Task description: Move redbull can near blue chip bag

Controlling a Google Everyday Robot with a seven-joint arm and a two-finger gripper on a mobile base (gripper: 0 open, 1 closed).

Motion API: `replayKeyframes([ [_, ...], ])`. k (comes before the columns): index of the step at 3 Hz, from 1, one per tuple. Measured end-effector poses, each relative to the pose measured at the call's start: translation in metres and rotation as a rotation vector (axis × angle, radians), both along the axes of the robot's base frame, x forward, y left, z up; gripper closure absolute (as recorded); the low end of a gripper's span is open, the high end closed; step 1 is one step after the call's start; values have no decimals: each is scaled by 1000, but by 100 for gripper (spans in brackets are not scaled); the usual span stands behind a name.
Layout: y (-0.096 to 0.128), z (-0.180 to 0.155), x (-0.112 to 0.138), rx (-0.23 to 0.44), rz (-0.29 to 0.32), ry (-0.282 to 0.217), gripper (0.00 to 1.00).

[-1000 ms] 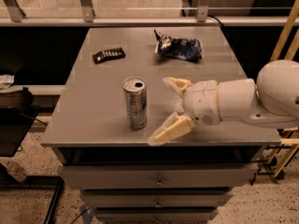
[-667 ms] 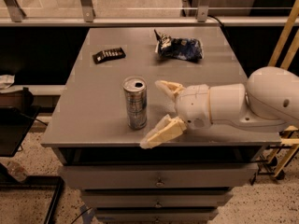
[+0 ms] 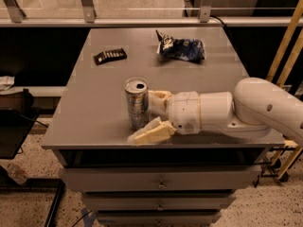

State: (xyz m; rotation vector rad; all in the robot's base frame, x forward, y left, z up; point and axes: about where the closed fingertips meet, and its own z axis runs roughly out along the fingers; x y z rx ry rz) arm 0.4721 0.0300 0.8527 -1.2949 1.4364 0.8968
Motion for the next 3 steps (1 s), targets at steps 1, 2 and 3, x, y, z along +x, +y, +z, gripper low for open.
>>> replayKeyframes([
  [1,7,-5,2,38,20,14,43],
  [2,5,-7,9,69,19,12,72],
  [3,-7,-3,18,79,-3,-6,95],
])
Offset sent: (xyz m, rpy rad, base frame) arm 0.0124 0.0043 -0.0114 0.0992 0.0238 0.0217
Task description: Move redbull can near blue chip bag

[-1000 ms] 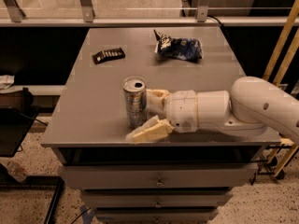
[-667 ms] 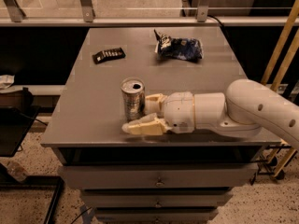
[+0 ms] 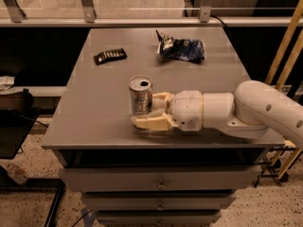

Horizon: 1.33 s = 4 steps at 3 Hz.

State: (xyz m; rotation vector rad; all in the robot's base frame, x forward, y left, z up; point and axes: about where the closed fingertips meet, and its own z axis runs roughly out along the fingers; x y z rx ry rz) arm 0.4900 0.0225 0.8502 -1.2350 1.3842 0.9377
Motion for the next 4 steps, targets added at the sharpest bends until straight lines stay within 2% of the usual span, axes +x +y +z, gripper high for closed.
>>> replayKeyframes([
  [1,-36,22,21,-62,-93,-65,100],
  [2,-88,42,48,-162,-259,-102,100],
  [3,-88,43,51,-160,-265,-106,100],
  [4,-92,53,70,-140,-316,-147,100],
])
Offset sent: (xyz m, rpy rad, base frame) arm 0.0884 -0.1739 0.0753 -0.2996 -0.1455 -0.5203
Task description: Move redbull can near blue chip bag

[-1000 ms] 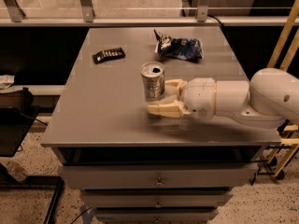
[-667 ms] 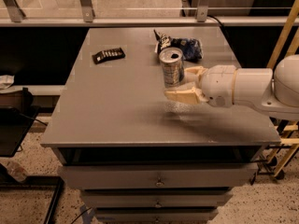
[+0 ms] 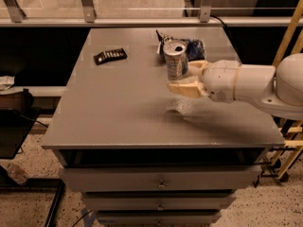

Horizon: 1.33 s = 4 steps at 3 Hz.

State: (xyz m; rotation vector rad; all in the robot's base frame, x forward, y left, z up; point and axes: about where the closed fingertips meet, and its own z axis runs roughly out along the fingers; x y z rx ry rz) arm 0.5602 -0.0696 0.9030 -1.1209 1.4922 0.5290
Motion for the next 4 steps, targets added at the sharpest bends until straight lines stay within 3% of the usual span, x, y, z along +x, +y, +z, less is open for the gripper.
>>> replayKeyframes([
  [2,-24,21,81,24,-215,-74,100],
  [4,-45,-3,132,58,-408,-42,100],
])
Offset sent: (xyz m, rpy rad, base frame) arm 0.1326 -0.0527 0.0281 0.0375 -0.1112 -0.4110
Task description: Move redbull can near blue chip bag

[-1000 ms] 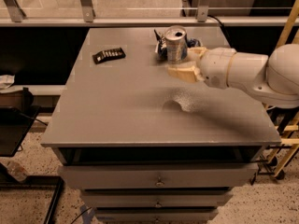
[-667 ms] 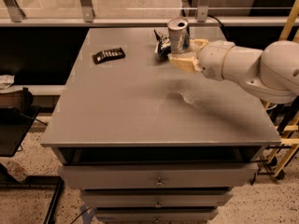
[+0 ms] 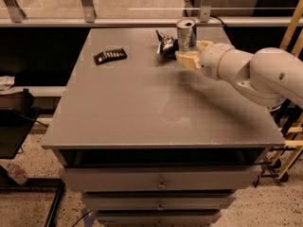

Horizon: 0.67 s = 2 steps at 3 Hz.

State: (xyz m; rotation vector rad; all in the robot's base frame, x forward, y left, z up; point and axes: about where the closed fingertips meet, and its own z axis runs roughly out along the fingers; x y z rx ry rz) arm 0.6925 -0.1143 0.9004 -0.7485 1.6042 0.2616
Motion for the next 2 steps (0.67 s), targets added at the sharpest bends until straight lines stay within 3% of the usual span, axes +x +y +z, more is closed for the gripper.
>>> replayKeyframes([
  [2,-14,-26,19,15,-90,27,100],
])
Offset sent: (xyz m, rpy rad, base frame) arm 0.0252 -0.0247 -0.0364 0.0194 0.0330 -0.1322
